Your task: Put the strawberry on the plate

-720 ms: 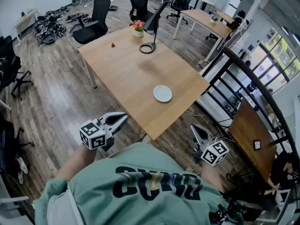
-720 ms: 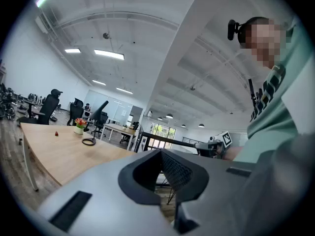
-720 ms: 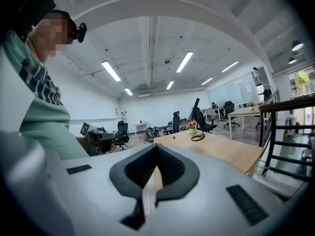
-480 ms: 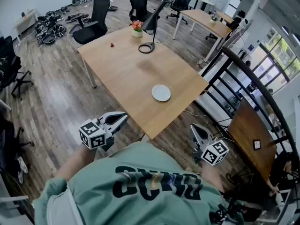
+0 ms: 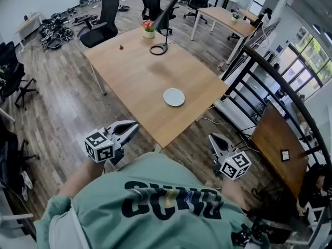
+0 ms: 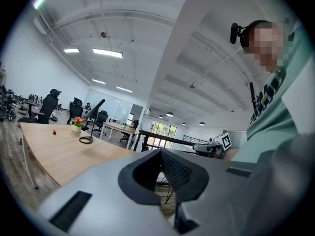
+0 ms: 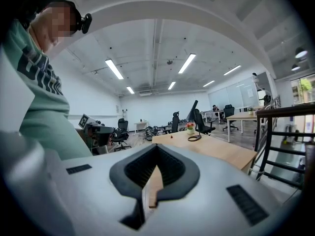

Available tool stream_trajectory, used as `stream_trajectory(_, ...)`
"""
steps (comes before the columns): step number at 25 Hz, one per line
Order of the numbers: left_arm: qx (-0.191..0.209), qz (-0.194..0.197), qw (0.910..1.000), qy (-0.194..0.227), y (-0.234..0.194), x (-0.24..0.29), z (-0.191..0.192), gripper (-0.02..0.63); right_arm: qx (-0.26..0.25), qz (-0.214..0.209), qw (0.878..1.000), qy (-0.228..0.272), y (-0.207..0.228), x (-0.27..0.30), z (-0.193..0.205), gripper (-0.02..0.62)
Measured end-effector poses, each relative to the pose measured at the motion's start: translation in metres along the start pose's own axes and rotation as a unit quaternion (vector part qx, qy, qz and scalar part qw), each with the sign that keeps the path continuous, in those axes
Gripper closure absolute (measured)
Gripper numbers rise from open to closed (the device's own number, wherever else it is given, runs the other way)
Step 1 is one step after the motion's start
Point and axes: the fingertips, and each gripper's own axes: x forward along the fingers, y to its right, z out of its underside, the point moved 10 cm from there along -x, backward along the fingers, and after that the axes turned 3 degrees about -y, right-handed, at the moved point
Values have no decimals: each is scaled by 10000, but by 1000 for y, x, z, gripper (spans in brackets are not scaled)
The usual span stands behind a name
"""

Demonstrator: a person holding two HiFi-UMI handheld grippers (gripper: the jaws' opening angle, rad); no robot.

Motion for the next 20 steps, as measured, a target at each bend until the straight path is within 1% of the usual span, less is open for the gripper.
stream_trajectory(5,23,-74,9998,-195,20,4,2,601,120,-48,9997,196,5,-15,15,589)
stream_trajectory(8,-21,-148,9997,-209,39,17,4,601,95,-92,9995,277,22,-30,15,589)
stream_trajectory(11,-44,-214,9991,-361,59,25,8,601,203,-150,9990,368,31,-43,25,589)
stream_trajectory(17,-224,-345,9974,-591,90,36,19,601,325,-370,9975,497,45,-57,42,589)
stream_trajectory(20,-247,-400,9963,-726,102,38,21,601,371,-458,9967,557,47,-60,46,589)
